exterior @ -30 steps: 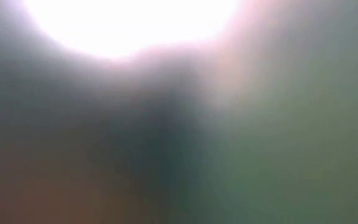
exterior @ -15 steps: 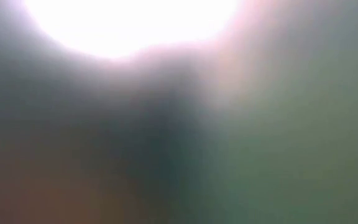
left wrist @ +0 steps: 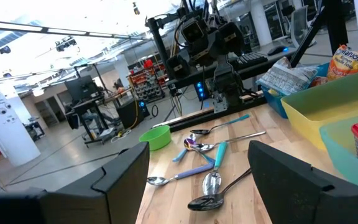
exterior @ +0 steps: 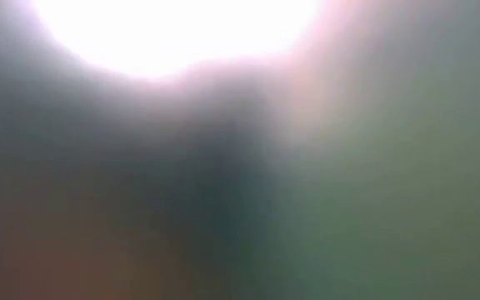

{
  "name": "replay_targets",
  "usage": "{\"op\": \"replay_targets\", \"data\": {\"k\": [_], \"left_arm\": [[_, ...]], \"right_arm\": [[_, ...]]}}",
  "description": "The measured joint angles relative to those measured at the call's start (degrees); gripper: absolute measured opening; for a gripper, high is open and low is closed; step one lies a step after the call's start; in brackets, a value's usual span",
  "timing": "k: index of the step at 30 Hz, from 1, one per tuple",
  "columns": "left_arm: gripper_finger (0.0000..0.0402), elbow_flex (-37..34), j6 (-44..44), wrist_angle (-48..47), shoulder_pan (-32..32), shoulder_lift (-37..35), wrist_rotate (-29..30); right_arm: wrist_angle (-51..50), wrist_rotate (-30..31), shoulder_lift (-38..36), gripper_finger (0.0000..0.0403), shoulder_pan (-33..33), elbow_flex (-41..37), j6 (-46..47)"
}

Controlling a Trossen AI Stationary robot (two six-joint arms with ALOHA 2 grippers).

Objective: Pick & Place Food Item
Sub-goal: Put the black spoon into the yellow bin

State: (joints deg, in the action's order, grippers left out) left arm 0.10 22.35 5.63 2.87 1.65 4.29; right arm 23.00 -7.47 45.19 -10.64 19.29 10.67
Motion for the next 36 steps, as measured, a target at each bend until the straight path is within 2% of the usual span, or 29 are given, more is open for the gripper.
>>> {"op": "replay_targets", "data": {"k": [6,11,15,23,31,36], "left_arm": [[0.0275,0.0,0.0,0.0,0.0,0.0,0.0],[0.0275,0.0,0.0,0.0,0.0,0.0,0.0],[0.0275,0.0,0.0,0.0,0.0,0.0,0.0],[0.0275,0.0,0.2,0.0,0.0,0.0,0.0],[0.0275,0.0,0.2,-0.9,0.0,0.0,0.0],[0.0275,0.0,0.1,-3.4,0.0,0.0,0.0]], "right_arm": [[0.1,-0.3,0.3,0.0221,0.0,0.0,3.4],[1.7,-3.1,2.7,0.0221,0.0,0.0,4.8],[7.8,-0.5,6.8,0.0221,0.0,0.0,8.6],[6.4,-0.4,17.7,0.0221,0.0,6.5,8.9],[-17.4,0.1,29.7,0.0221,0.0,23.1,10.7],[-28.2,0.2,38.2,0.0221,0.0,33.8,13.0]]}}
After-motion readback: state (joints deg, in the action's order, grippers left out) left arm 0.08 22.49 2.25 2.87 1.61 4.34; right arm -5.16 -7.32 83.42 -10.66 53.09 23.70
